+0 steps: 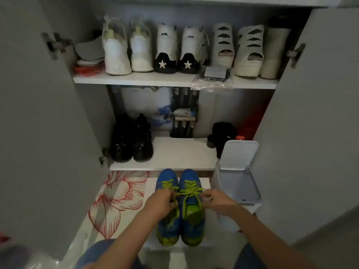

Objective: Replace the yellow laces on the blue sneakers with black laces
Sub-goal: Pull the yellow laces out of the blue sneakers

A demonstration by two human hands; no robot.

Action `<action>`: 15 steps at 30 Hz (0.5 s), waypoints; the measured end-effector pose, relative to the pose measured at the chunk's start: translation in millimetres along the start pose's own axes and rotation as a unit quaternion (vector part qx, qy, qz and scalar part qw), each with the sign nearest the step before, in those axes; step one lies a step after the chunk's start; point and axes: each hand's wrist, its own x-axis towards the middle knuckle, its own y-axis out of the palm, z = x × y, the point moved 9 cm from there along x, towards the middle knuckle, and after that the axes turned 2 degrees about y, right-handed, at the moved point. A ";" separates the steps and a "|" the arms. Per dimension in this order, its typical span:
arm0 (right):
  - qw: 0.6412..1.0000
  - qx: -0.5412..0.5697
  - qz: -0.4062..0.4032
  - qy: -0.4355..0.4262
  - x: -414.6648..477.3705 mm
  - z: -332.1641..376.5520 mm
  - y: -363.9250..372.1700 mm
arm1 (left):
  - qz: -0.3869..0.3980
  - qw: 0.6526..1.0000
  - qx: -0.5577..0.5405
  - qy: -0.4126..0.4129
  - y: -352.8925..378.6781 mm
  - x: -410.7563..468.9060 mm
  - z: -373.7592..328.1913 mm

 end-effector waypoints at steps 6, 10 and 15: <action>0.977 0.172 -0.088 0.093 50.1 -39.0 -19.4 | -0.061 0.996 -0.062 0.016 4.7 41.2 5.7; 0.960 0.228 -0.069 0.147 65.9 -56.4 -9.8 | -0.054 0.996 -0.055 0.035 8.9 65.9 3.3; 0.972 0.187 -0.086 0.113 82.7 -59.0 -15.1 | 0.004 0.998 -0.027 0.049 16.0 87.6 1.7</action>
